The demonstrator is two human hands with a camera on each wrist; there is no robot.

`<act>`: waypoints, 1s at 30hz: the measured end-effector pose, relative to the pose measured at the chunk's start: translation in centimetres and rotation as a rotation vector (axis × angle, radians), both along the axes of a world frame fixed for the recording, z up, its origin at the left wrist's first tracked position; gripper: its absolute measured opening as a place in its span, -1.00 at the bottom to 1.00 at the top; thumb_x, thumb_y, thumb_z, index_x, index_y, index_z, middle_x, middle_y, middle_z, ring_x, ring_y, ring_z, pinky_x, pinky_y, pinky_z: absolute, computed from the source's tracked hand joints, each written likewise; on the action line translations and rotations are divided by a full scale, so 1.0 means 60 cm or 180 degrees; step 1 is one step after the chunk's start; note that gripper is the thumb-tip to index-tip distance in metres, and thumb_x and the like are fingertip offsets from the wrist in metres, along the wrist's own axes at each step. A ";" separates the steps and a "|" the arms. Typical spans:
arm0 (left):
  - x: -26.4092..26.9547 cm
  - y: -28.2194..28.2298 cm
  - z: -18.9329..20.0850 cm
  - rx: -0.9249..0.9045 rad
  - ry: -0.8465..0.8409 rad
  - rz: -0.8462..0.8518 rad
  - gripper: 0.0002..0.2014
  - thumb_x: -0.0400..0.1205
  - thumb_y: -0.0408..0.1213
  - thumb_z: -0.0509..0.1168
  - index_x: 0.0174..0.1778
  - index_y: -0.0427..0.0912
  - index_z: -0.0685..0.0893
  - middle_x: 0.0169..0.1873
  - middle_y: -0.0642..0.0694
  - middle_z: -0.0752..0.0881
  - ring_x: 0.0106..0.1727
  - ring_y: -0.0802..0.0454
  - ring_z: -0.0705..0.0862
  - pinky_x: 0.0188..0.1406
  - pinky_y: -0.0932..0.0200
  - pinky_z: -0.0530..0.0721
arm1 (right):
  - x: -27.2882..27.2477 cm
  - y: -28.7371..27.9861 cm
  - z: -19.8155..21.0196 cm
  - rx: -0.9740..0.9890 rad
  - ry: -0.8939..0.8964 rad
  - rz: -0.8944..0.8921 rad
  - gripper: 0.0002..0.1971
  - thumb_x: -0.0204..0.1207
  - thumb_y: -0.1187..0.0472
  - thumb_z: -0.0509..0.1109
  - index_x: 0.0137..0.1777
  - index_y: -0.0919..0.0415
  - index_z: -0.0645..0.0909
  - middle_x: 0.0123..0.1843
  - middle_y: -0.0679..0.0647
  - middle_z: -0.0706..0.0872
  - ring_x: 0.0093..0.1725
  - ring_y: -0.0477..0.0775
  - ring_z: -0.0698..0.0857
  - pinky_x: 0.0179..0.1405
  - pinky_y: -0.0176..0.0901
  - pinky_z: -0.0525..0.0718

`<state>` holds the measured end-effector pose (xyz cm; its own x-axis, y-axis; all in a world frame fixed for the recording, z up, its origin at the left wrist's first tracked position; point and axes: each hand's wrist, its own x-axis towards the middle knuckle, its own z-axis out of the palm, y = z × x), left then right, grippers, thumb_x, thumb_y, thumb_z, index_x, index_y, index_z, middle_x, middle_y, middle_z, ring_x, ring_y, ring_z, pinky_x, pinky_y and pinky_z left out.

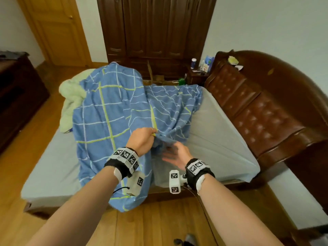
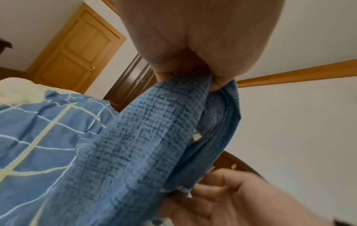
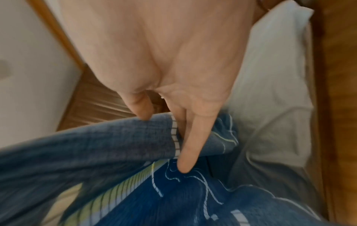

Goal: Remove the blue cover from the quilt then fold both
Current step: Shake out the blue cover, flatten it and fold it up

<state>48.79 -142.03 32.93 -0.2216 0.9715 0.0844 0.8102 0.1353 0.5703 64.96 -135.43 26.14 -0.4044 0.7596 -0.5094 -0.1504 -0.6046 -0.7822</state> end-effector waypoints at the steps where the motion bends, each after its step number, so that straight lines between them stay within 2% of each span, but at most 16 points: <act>1: 0.002 0.001 0.003 -0.0030 -0.0067 -0.0004 -0.63 0.62 -0.44 0.14 0.24 -0.14 0.74 0.20 -0.27 0.74 0.28 -0.32 0.62 0.23 0.04 0.57 | -0.001 0.011 -0.012 -0.0173 0.0198 0.0003 -0.67 0.68 0.23 0.21 0.38 0.31 0.57 0.24 0.38 0.71 0.11 0.36 0.75 -0.16 0.11 0.78; 4: 0.012 0.008 0.015 0.0013 -0.0505 0.0089 -0.66 0.51 -0.48 0.11 -0.17 -0.07 0.78 -0.12 -0.28 0.78 0.00 -0.26 0.69 0.02 0.01 0.63 | -0.008 0.063 -0.050 -0.0466 0.0295 0.0062 -0.77 0.66 0.43 0.21 0.25 0.38 0.58 0.14 0.37 0.71 -0.03 0.25 0.76 -0.15 0.04 0.80; 6: 0.023 0.017 0.025 0.0146 -0.0825 0.0347 -0.66 0.46 -0.51 0.08 -0.38 -0.05 0.68 -0.38 -0.21 0.71 -0.30 -0.04 0.63 -0.20 0.08 0.61 | -0.013 0.101 -0.075 -0.0438 -0.0016 0.0374 -0.82 0.61 0.54 0.20 0.10 0.36 0.54 0.09 0.30 0.65 -0.03 0.18 0.75 -0.10 -0.05 0.80; 8: 0.037 0.027 0.038 0.0240 -0.1030 0.0598 -0.65 0.47 -0.61 0.08 -0.43 -0.12 0.61 -0.52 -0.11 0.59 -0.46 0.17 0.50 -0.36 0.18 0.50 | -0.014 0.124 -0.089 -0.0075 -0.0679 0.1081 -0.85 0.58 0.53 0.29 0.07 0.34 0.56 0.10 0.17 0.61 0.00 0.15 0.72 -0.03 -0.08 0.79; 9: 0.044 0.031 0.044 0.0297 -0.1127 0.0695 -0.65 0.46 -0.64 0.08 -0.46 -0.15 0.58 -0.56 -0.05 0.54 -0.49 0.19 0.47 -0.41 0.21 0.48 | -0.019 0.135 -0.095 0.0255 -0.1071 0.1460 -0.77 0.58 0.43 0.38 0.21 0.34 0.56 0.17 0.07 0.58 0.07 0.16 0.69 0.07 -0.07 0.77; 10: 0.050 0.035 0.050 0.0355 -0.1183 0.0785 -0.67 0.44 -0.63 0.09 -0.48 -0.15 0.56 -0.55 -0.04 0.52 -0.49 0.17 0.47 -0.43 0.21 0.48 | -0.025 0.141 -0.104 0.0579 -0.1465 0.1588 -0.51 0.52 0.25 0.52 0.41 0.28 0.49 0.26 -0.02 0.54 0.18 0.18 0.65 0.19 -0.06 0.71; 11: 0.055 0.037 0.055 0.0409 -0.1178 0.0874 -0.72 0.42 -0.57 0.10 -0.48 -0.16 0.56 -0.54 -0.04 0.52 -0.47 0.13 0.48 -0.43 0.18 0.51 | -0.034 0.151 -0.117 0.0611 -0.1611 0.1351 -0.23 0.39 0.03 0.62 0.54 0.19 0.38 0.38 -0.01 0.54 0.30 0.21 0.61 0.33 0.05 0.65; 12: 0.061 0.038 0.061 0.0450 -0.1113 0.0955 -0.77 0.38 -0.49 0.10 -0.47 -0.15 0.57 -0.53 -0.04 0.54 -0.45 0.10 0.50 -0.39 0.15 0.53 | -0.048 0.168 -0.137 0.0698 -0.1592 0.1033 -0.12 0.36 -0.14 0.60 0.60 0.14 0.31 0.47 0.05 0.52 0.41 0.25 0.55 0.41 0.12 0.58; 14: 0.065 0.035 0.061 0.0437 -0.0882 0.1183 -0.79 0.38 -0.43 0.09 -0.44 -0.12 0.59 -0.49 -0.04 0.58 -0.39 0.08 0.53 -0.30 0.13 0.57 | -0.059 0.186 -0.143 0.1432 -0.1822 0.0603 -0.44 0.64 0.00 0.31 0.60 0.15 0.35 0.54 0.16 0.48 0.52 0.30 0.45 0.42 0.05 0.51; 16: 0.063 0.025 0.053 0.0422 -0.0708 0.1601 -0.77 0.45 -0.46 0.11 -0.37 -0.12 0.61 -0.43 -0.03 0.61 -0.32 0.04 0.57 -0.23 0.11 0.57 | -0.052 0.197 -0.115 0.1353 -0.1628 0.0235 -0.61 0.68 0.24 0.21 0.49 0.20 0.48 0.43 0.23 0.58 0.41 0.27 0.55 0.11 -0.23 0.53; 17: 0.059 0.018 0.045 0.0414 -0.0565 0.1813 -0.76 0.47 -0.46 0.12 -0.35 -0.07 0.60 -0.42 0.01 0.60 -0.28 0.02 0.58 -0.21 0.11 0.56 | -0.048 0.210 -0.118 0.1566 -0.1803 0.0471 -0.63 0.65 0.29 0.23 0.44 0.23 0.51 0.35 0.25 0.62 0.31 0.25 0.61 0.00 -0.23 0.49; 19: 0.051 0.008 0.032 0.0304 -0.0233 0.2169 -0.76 0.49 -0.43 0.12 -0.27 -0.02 0.61 -0.38 0.06 0.62 -0.22 0.00 0.61 -0.20 0.13 0.55 | -0.036 0.223 -0.099 0.1598 -0.1651 0.0306 -0.66 0.65 0.31 0.22 0.41 0.26 0.51 0.27 0.26 0.66 0.15 0.21 0.63 0.01 -0.20 0.44; 23: 0.049 0.011 0.005 -0.0053 0.0199 0.2598 -0.69 0.56 -0.40 0.12 0.04 -0.09 0.74 -0.17 -0.14 0.74 -0.08 -0.21 0.69 -0.13 0.03 0.63 | 0.009 0.239 -0.065 0.1805 -0.1212 -0.0675 -0.67 0.67 0.37 0.15 0.34 0.14 0.59 0.11 0.11 0.67 0.03 0.04 0.56 -0.03 -0.30 0.40; 25: 0.052 0.034 -0.014 -0.0221 0.0243 0.2591 -0.66 0.55 -0.36 0.12 0.11 -0.08 0.73 -0.08 -0.24 0.77 0.03 -0.32 0.71 -0.02 -0.06 0.68 | 0.048 0.265 -0.049 0.2056 -0.1241 -0.0906 -0.74 0.68 0.36 0.19 0.27 0.19 0.62 0.03 0.03 0.65 0.00 0.03 0.57 -0.09 -0.36 0.41; 28: 0.058 0.090 -0.038 -0.0555 0.0273 0.2266 -0.59 0.52 -0.40 0.20 0.27 -0.04 0.66 0.14 -0.23 0.73 0.18 -0.33 0.67 0.11 -0.14 0.66 | 0.110 0.312 -0.033 0.2577 -0.1183 -0.0857 -0.86 0.68 0.22 0.29 -0.04 0.05 0.67 -0.13 -0.06 0.68 -0.07 0.04 0.60 0.03 -0.01 0.61; 30: 0.072 0.135 -0.049 -0.0441 0.0343 0.1684 -0.43 0.45 -0.36 0.28 0.42 0.03 0.53 0.28 -0.18 0.65 0.29 -0.28 0.60 0.22 -0.17 0.60 | 0.155 0.330 -0.006 0.2925 -0.1304 -0.0640 -0.73 0.62 0.14 0.40 -0.34 -0.03 0.55 -0.40 -0.16 0.55 -0.27 0.01 0.52 -0.19 -0.04 0.56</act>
<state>53.12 -133.96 30.01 -0.6793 0.7337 0.0129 0.6643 0.6073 0.4357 74.23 -115.64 25.77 -0.1523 0.9605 0.2331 0.2000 0.2609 -0.9444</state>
